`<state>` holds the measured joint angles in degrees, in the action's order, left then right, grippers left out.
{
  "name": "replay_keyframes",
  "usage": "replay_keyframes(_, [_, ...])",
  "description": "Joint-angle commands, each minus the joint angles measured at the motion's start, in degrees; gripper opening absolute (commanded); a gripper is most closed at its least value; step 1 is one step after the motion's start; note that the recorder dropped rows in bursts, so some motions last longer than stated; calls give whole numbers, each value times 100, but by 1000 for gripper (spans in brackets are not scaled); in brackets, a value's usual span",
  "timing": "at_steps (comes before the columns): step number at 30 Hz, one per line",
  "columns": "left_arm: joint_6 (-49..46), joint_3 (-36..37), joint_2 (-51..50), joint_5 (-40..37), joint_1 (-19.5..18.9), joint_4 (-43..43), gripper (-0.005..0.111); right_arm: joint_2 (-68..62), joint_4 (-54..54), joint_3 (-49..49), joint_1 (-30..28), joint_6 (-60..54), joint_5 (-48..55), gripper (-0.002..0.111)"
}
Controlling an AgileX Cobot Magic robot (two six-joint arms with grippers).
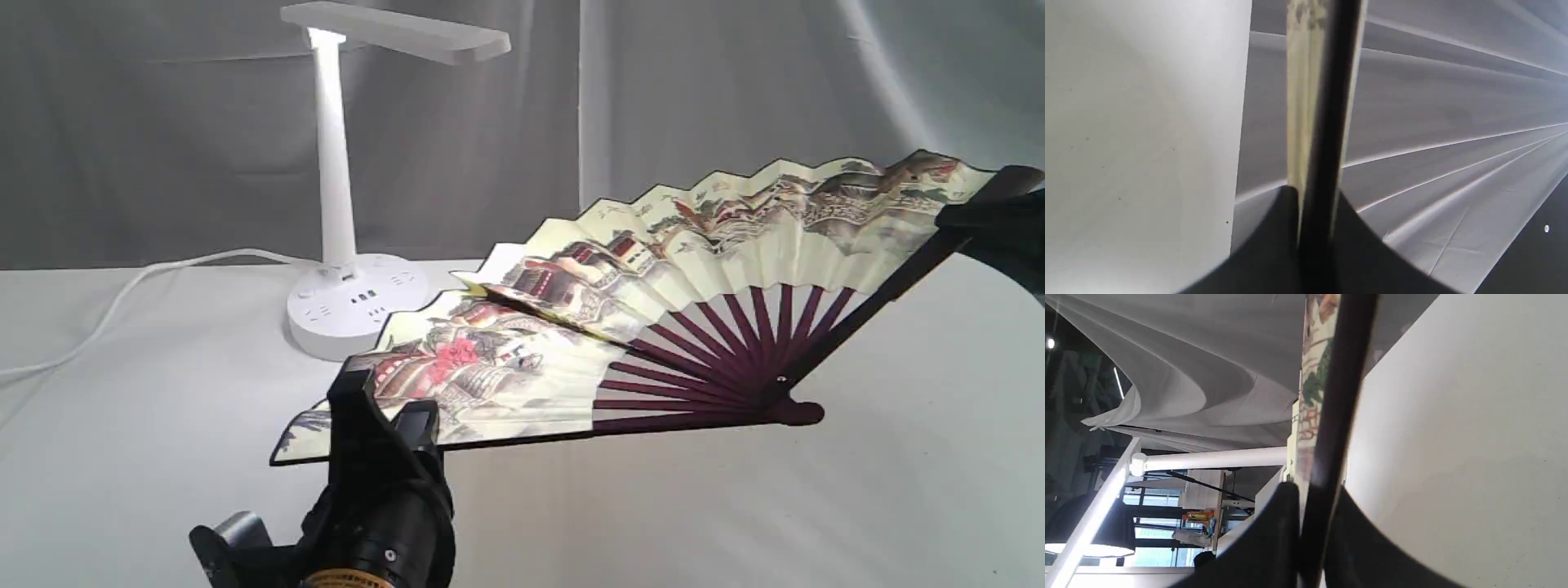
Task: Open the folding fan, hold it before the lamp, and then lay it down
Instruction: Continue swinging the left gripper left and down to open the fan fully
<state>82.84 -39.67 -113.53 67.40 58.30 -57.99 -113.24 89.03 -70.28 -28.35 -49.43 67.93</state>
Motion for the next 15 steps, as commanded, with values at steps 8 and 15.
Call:
replay_keyframes(8, [259,2,87,257,-9,-612,0,15,183,19,-225,-153,-244,0])
replay_keyframes(15, [259,2,87,257,-9,-638,0,15,202,19,-248,-163,-293,0])
